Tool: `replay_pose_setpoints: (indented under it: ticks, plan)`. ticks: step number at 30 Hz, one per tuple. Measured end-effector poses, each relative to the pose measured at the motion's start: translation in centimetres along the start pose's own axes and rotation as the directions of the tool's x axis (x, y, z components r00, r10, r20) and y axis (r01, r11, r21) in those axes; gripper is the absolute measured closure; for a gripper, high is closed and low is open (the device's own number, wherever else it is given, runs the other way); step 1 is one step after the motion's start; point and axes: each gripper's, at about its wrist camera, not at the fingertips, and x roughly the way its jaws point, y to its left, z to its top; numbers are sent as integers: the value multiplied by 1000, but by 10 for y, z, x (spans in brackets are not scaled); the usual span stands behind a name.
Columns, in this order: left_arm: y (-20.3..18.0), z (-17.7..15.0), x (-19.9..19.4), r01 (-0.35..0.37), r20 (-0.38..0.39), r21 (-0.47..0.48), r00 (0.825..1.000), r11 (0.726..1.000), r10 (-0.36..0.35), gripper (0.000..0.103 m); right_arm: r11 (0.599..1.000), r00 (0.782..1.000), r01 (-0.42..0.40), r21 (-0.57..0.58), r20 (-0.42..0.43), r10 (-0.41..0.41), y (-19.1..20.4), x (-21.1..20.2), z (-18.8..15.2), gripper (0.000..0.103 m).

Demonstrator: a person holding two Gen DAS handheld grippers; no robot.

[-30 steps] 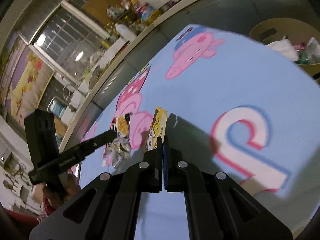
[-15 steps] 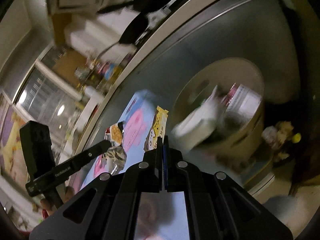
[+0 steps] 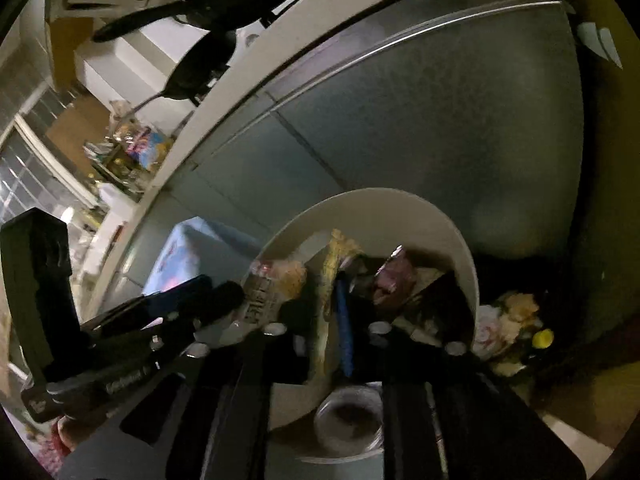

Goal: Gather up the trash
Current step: 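Carry the snack bag and yellow packet to the beige bin and open both tools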

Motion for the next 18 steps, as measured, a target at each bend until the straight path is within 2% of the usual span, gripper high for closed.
replay_pose_setpoints:
  ticks: [2, 5, 10, 11, 13, 17, 18]
  plan:
    - [3, -1, -1, 9, 2, -14, 1000, 1000, -9, 47, 1000, 999, 19, -7, 27, -19, 2, -5, -2, 63]
    - [7, -4, -18, 16, 39, -25, 999, 1000, -15, 47, 999, 996, 34, -31, 87, -31, 9, -22, -7, 62]
    - [13, -15, -58, 31, 84, -57, 996, 998, -27, 46, 999, 992, 24, -43, 125, -18, 23, -52, -21, 62]
    - [14, -19, -69, 37, 95, -68, 995, 997, -31, 43, 999, 991, 18, -42, 133, -12, 27, -61, -27, 62]
    - [14, -26, -87, 34, 112, -81, 993, 996, -24, 28, 999, 989, 9, -34, 145, -4, 32, -75, -38, 62]
    - [11, -50, -123, -12, 134, -84, 991, 996, 23, 23, 1000, 988, -8, -5, 155, 9, 40, -103, -72, 62]
    - [9, -59, -134, -36, 134, -86, 990, 996, 48, 19, 1000, 988, -11, 3, 154, 11, 42, -109, -81, 62]
